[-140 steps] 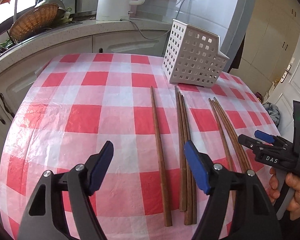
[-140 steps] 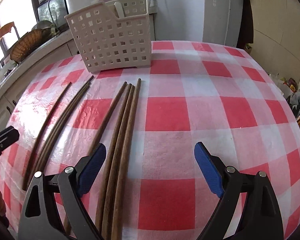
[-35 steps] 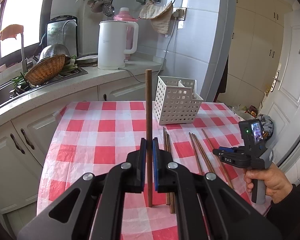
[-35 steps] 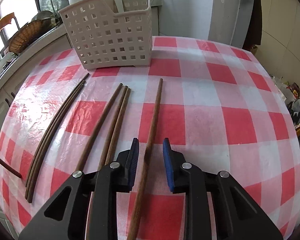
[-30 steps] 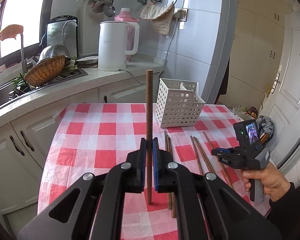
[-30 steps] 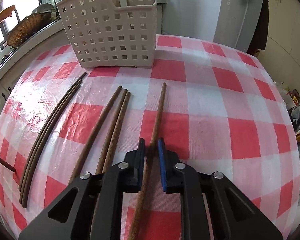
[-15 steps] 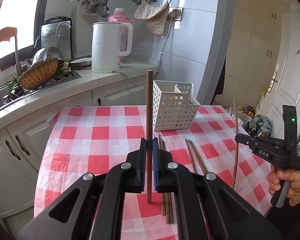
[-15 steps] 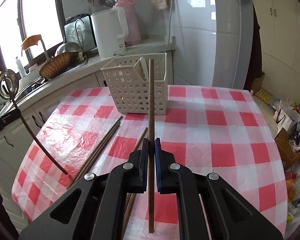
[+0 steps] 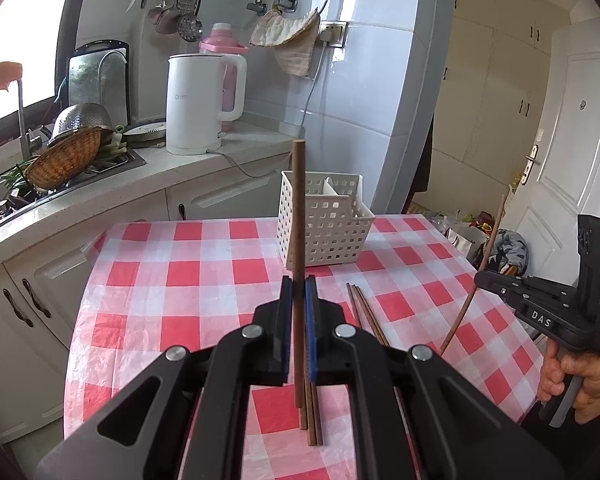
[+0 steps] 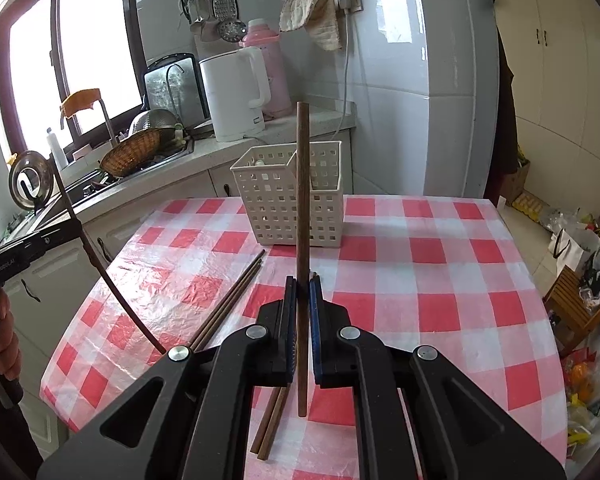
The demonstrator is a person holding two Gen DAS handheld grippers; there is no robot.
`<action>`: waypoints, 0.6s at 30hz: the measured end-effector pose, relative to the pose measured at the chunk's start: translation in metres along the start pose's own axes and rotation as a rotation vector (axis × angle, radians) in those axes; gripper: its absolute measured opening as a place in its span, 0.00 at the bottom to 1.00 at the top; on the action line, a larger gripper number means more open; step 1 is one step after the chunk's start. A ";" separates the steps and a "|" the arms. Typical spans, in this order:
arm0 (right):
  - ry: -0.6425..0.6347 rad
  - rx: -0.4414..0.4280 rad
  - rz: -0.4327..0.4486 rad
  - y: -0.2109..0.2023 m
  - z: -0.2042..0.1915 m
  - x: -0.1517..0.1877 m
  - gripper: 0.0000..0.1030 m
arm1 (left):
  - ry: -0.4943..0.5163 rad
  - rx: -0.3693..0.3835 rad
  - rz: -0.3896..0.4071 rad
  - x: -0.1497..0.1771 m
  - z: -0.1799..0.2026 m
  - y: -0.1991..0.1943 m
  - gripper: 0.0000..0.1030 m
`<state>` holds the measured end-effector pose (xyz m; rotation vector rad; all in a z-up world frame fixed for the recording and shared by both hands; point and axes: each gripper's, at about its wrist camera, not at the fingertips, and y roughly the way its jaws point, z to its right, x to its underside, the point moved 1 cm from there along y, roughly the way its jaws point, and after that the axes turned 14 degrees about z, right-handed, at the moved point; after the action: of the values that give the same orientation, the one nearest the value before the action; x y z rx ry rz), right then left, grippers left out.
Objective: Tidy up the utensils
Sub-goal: 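Lower both chopsticks into the caddy and open the left tool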
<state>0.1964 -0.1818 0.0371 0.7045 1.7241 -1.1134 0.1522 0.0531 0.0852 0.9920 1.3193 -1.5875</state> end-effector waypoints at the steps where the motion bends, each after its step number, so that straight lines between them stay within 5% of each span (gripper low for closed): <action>1: -0.004 0.001 0.004 0.000 -0.001 -0.003 0.07 | 0.004 0.003 0.001 -0.002 0.001 0.001 0.06; 18: -0.054 -0.010 0.066 0.055 0.001 -0.119 0.07 | 0.066 0.055 0.084 -0.123 0.028 0.061 0.06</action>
<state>0.2899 -0.1568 0.1253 0.7134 1.6487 -1.0683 0.2505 0.0316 0.1834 1.1279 1.2673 -1.5456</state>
